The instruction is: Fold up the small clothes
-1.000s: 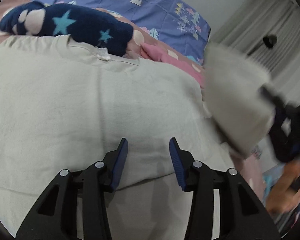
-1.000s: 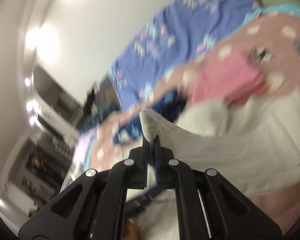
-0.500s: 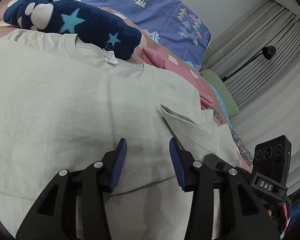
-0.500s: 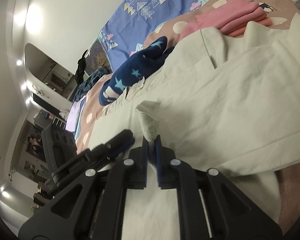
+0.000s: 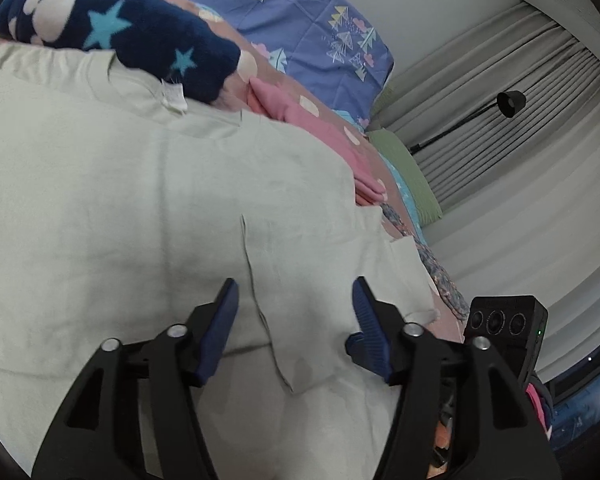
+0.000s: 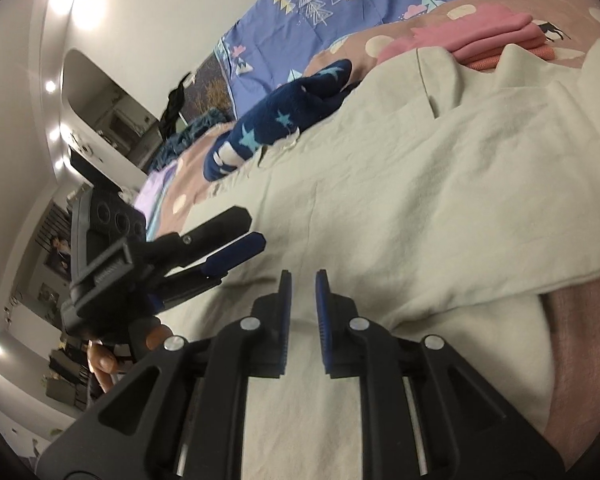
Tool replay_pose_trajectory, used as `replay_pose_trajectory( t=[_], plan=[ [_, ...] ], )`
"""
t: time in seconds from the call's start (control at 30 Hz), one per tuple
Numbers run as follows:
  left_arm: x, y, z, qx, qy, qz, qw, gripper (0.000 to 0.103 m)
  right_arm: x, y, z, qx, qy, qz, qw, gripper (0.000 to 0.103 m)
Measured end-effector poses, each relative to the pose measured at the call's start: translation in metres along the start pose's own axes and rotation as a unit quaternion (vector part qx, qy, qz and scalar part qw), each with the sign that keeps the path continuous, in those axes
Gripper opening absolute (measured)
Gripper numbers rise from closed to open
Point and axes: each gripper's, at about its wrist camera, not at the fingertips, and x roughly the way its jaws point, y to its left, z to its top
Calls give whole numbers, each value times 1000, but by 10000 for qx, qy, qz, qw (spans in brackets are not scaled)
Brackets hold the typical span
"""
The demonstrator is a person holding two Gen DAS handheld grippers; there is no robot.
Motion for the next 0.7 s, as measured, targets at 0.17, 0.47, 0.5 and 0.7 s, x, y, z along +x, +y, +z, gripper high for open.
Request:
replay_pose_trajectory(
  t=[0.17, 0.47, 0.5, 0.7],
  plan=[
    [13, -10, -6, 251, 129, 393, 9988, 62, -5, 5, -6, -299, 42, -220, 9993, 14],
    [38, -55, 8, 1140, 141, 912, 9892, 3, -17, -10, -16, -199, 10, -244, 9995, 16],
    [33, -66, 12, 1284, 32, 903, 9876, 3, -19, -11, -16, -195, -50, -288, 9994, 16],
    [-23, -132, 52, 2048, -717, 1043, 9706, 3, -30, -21, -8, 41, -629, -688, 9956, 15]
  ],
)
